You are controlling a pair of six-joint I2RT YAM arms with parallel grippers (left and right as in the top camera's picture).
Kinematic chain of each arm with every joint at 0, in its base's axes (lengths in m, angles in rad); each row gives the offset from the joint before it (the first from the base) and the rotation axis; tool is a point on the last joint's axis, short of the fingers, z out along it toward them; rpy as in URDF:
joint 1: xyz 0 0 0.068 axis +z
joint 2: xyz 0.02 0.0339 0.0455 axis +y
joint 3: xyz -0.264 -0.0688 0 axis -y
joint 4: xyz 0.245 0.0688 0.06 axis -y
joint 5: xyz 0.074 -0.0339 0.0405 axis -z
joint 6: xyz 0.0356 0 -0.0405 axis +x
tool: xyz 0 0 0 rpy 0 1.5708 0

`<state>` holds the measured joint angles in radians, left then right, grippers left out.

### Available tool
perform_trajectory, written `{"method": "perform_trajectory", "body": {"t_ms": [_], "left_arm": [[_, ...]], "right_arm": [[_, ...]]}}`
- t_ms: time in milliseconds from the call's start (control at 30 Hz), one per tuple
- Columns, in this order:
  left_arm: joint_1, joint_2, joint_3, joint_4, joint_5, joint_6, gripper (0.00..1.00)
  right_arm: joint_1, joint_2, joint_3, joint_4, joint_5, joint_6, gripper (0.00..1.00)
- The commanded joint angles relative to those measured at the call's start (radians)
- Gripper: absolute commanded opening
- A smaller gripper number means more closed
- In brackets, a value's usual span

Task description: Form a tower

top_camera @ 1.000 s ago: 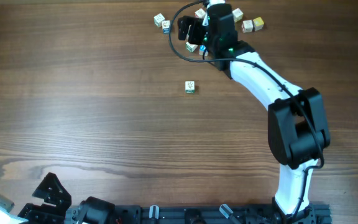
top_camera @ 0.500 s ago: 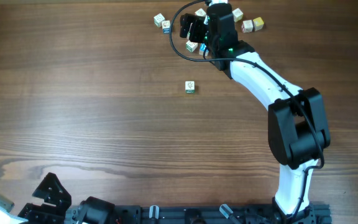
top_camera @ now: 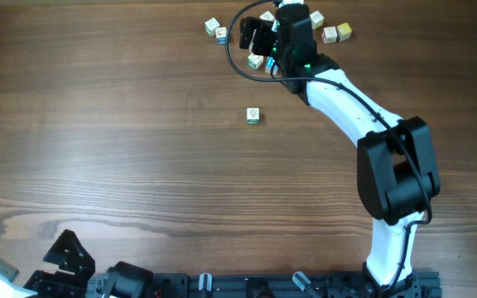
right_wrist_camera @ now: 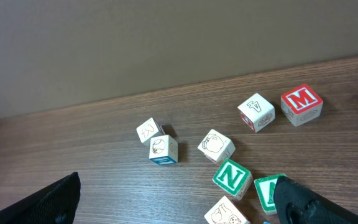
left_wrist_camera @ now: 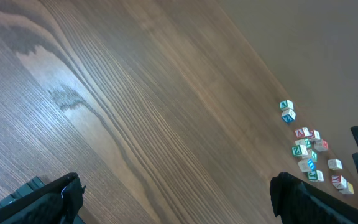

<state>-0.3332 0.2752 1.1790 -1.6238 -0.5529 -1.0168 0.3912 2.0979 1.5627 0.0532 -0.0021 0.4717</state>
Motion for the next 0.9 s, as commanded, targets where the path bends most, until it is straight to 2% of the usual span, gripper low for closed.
{"method": "perform_trajectory", "body": {"t_ms": [0, 567, 867], "left_arm": [[0.006, -0.005, -0.003, 0.002, -0.013, -0.016, 1.00], [0.006, -0.005, -0.003, 0.002, -0.013, -0.016, 1.00], [0.006, -0.005, -0.003, 0.002, -0.013, -0.016, 1.00]], "right_arm": [[-0.001, 0.023, 0.017, 0.014, 0.017, 0.010, 1.00], [-0.002, 0.151, 0.018, 0.115, 0.018, 0.018, 1.00], [-0.002, 0.155, 0.017, 0.098, 0.008, -0.001, 1.00]]}}
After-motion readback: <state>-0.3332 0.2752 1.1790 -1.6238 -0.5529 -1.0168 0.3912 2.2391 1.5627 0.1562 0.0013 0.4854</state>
